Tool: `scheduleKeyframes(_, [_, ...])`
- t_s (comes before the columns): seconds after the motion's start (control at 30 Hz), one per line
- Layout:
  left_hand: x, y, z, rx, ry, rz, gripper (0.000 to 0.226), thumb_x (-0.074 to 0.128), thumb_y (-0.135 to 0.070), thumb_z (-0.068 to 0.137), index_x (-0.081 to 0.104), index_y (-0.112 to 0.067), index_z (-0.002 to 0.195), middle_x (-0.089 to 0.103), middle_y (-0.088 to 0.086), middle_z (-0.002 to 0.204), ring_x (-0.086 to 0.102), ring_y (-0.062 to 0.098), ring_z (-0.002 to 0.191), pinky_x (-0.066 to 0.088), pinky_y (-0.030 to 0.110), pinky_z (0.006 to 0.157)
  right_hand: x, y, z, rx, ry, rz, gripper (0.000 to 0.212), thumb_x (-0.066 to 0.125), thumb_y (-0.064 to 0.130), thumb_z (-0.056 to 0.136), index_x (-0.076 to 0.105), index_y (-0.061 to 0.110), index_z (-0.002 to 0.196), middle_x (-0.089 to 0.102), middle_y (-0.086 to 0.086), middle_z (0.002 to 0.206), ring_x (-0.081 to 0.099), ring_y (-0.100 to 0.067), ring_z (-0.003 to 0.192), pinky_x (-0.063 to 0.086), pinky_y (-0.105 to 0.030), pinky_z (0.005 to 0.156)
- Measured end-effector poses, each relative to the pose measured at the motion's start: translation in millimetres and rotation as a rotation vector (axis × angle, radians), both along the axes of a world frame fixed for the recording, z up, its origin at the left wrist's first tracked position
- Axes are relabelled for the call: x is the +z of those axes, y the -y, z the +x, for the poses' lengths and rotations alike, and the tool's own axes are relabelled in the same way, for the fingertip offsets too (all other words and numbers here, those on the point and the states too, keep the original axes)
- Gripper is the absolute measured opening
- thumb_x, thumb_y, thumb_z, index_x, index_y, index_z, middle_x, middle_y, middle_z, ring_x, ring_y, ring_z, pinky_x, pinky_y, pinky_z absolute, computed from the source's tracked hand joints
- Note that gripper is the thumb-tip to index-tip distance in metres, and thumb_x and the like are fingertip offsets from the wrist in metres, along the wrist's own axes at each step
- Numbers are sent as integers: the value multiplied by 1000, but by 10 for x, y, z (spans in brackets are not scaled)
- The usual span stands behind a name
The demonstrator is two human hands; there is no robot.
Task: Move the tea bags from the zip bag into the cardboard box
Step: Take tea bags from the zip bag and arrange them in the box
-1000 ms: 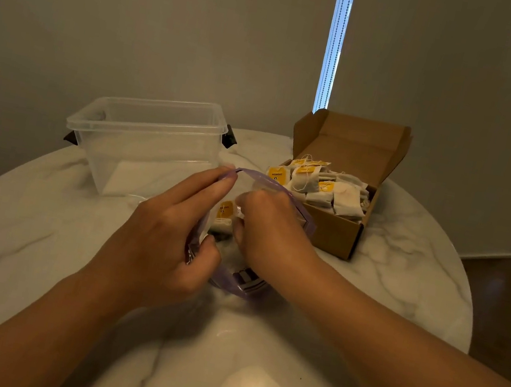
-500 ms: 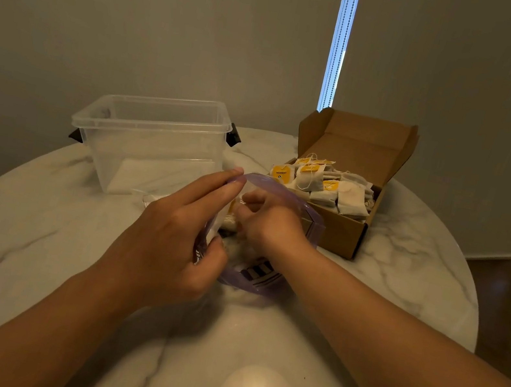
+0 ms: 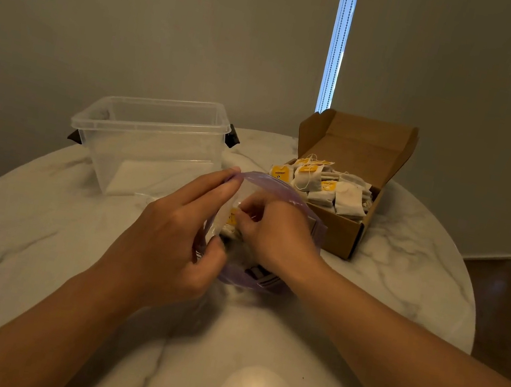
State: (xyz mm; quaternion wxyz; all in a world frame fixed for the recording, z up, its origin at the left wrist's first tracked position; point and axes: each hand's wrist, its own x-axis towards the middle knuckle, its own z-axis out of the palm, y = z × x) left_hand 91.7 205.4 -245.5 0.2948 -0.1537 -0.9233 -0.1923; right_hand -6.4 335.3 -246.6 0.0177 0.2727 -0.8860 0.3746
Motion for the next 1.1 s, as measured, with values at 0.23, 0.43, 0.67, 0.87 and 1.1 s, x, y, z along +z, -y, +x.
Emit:
scheduleKeyframes(0.23, [-12,-11,-4,3,-55,10,68,50,-25,79,48,-8,145,46,-2,149,63,15,108,46,9,89,13,-435,332,25,-163,-133,14,67,20,90,77,24,98,73,12,87,65,0,79,56,-21,75])
scheduleKeyframes(0.43, [-58,13,-40,33,-59,-9,69,59,-15,78,46,-7,146,47,-1,149,45,32,103,41,5,78,111,-841,360,62,94,-467,13,70,8,86,77,17,91,75,5,78,72,-10,72,60,-26,63])
scheduleKeyframes(0.67, [-21,92,-11,-24,-64,-7,69,48,-25,79,47,-7,145,49,-1,147,53,18,94,35,-5,68,319,-1147,27,-33,192,-795,8,70,9,81,74,15,85,76,-5,85,74,-21,79,58,-31,64])
scheduleKeyframes(0.87, [64,376,22,-80,-70,35,70,47,-26,75,47,-24,144,48,-19,144,49,17,53,43,16,47,414,-1126,-651,-238,111,-703,6,70,7,86,71,13,88,74,-12,91,73,-23,78,60,-35,66])
scheduleKeyframes(1.1, [133,522,89,-69,-95,80,69,48,-25,74,45,-30,142,46,-24,145,48,20,52,47,29,45,500,-783,-1186,-317,-66,-402,11,73,8,84,70,18,88,70,-3,92,70,-18,81,61,-32,65])
